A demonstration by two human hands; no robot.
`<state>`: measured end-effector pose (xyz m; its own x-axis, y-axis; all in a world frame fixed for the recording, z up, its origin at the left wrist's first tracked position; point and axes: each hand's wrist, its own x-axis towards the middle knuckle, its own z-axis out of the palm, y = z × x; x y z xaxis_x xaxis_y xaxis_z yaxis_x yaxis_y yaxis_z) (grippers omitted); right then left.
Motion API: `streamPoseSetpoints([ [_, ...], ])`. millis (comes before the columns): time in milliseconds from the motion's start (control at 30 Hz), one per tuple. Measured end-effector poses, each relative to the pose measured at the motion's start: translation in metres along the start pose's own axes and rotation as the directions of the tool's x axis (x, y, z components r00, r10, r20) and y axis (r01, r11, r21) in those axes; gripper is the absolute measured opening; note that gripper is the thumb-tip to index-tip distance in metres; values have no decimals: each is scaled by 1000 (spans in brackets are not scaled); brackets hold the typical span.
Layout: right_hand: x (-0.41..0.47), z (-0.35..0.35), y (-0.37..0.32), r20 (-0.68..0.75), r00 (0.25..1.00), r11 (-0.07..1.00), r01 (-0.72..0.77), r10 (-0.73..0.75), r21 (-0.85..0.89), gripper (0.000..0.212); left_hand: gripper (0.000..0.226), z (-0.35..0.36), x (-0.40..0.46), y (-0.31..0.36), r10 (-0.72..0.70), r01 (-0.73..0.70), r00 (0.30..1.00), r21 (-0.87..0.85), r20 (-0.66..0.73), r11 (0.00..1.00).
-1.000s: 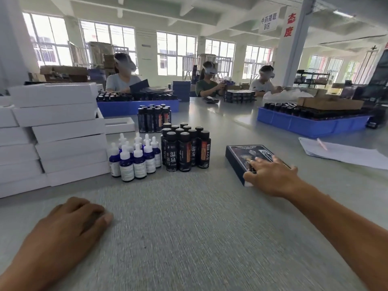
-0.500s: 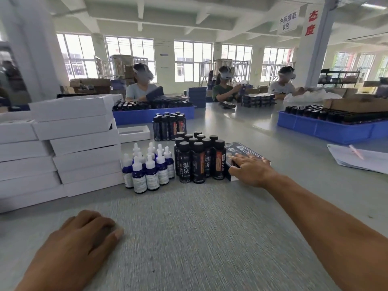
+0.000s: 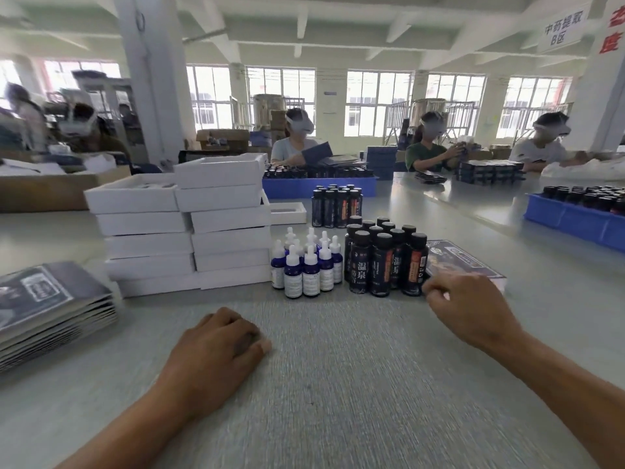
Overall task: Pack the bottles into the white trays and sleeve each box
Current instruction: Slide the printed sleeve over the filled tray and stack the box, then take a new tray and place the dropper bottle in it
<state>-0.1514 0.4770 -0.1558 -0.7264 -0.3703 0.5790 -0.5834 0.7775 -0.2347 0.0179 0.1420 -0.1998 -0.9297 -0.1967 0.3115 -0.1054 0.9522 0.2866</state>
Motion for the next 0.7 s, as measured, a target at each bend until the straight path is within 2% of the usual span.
streamPoseSetpoints([
  [100, -17, 7, -40, 150, 983, 983, 87, -111, 159, 22, 45, -1, -1, 2, -16, 16, 1000, 10, 22, 1000],
  [200, -26, 24, -72, 303, 937, 958, 90, -174, 272, 36, 44, -3, -2, 4, -27, 26, 999, 11, 20, 1000],
  [333, -30, 42, -101, 520, 837, 980, 88, -169, 177, 48, 43, -6, -4, 6, -33, 33, 999, 16, 24, 999],
  [400, -32, 46, -108, 517, 847, 992, 86, -122, 94, 49, 44, -6, -3, 8, -36, 36, 999, 22, 33, 999],
  [500, -43, 54, -118, 419, 903, 995, 98, -98, 20, 40, 46, -7, -3, 7, -24, 23, 999, 30, 35, 999],
  [567, -50, 56, -121, 340, 936, 996, 90, -93, 23, 37, 46, -7, -4, 6, -17, 16, 999, 22, 31, 1000],
  [700, -55, 54, -123, 307, 947, 995, 91, -96, 33, 38, 46, -5, -5, 5, -6, 5, 1000, 39, 8, 999],
])
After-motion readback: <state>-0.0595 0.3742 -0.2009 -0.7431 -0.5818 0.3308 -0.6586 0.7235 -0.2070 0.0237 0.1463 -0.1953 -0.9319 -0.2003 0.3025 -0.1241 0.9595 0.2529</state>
